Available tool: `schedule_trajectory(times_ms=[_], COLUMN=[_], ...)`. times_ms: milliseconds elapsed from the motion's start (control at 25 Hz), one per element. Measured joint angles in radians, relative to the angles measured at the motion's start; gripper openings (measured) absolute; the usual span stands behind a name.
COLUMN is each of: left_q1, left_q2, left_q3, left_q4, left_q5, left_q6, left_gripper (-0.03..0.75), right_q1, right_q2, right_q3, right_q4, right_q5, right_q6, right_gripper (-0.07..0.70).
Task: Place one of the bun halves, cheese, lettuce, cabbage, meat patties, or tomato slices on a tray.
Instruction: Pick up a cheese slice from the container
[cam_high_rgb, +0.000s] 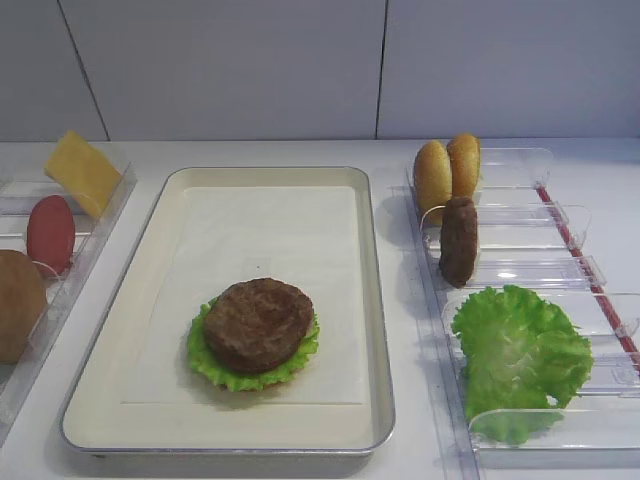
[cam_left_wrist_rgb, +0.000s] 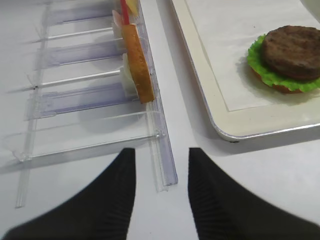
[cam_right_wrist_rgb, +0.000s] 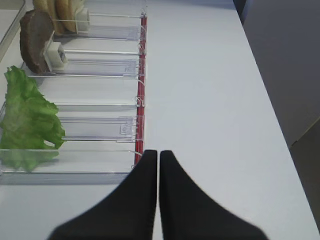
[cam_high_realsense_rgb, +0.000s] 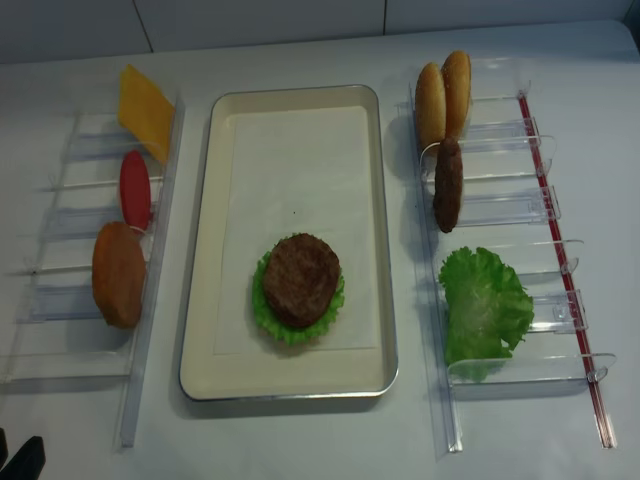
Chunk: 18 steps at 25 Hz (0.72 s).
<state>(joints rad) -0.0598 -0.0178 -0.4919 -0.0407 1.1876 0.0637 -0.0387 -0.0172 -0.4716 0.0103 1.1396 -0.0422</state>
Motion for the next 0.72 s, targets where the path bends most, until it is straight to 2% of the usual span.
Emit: schedule_trajectory(times_ms=[600,720], left_q1=[0.0,0.0], left_q2=[0.0,0.0], left_q3=[0.0,0.0], left_q4=[-0.018,-0.02], left_q5=[0.0,-0.002], left_q6=[-0.002,-0.033], left_gripper=[0.263,0.263], right_q1=[0.0,0.0], right_q2=[0.0,0.0], right_q3=[0.0,0.0], right_q4=[0.0,0.0], right_q5=[0.0,0.0], right_q6=[0.0,0.0], right_gripper=[0.203,0.203])
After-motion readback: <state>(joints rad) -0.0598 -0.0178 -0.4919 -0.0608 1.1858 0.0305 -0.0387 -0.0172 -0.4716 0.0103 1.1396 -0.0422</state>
